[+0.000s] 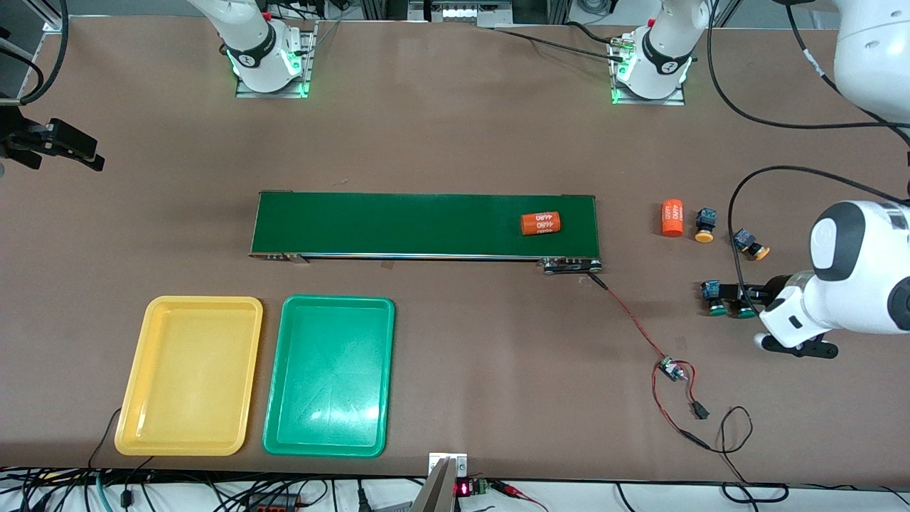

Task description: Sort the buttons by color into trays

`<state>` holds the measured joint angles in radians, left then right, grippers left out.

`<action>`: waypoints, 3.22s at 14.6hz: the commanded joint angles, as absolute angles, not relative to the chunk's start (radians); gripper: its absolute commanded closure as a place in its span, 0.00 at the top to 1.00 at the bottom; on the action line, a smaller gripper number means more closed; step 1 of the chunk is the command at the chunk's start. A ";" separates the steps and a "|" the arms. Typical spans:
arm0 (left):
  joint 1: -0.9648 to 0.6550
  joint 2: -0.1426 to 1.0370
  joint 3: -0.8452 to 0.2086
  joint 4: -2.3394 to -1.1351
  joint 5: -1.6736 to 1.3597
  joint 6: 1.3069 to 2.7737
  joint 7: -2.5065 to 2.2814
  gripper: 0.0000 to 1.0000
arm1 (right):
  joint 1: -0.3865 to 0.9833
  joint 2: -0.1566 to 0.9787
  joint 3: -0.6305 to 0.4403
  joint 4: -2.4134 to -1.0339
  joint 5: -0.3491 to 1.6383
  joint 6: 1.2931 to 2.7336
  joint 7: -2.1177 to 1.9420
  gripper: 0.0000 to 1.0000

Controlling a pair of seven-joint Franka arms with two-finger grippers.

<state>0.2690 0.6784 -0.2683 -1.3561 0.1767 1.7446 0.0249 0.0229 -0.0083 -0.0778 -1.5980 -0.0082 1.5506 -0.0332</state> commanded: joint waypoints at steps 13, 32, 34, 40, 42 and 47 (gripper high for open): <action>0.336 0.678 -0.261 -1.743 0.202 2.187 -0.192 0.81 | 0.020 -0.014 -0.071 -1.592 -0.006 1.545 -0.021 1.00; 0.319 0.541 -0.822 -1.756 0.161 1.795 -0.607 0.24 | 0.020 -0.009 -0.066 -1.592 -0.005 1.545 -0.020 1.00; 0.314 0.541 -0.834 -1.845 0.161 1.903 -0.626 0.24 | 0.020 -0.009 -0.066 -1.592 -0.005 1.546 -0.020 1.00; 0.296 0.543 -0.831 -1.945 0.175 2.039 -0.690 0.59 | 0.018 -0.005 -0.066 -1.592 -0.005 1.546 -0.020 1.00; 0.304 0.542 -0.831 -1.928 0.175 2.033 -0.687 1.00 | 0.018 -0.005 -0.066 -1.592 -0.005 1.549 -0.020 1.00; 0.328 0.540 -0.810 -1.712 0.176 1.801 -0.681 1.00 | 0.021 -0.003 -0.066 -1.592 -0.003 1.552 -0.020 1.00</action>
<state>0.3132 0.5573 -0.8249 -1.8068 0.1715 1.9034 -0.6832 0.0255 -0.0044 -0.0710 -1.5963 -0.0081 1.5511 -0.0329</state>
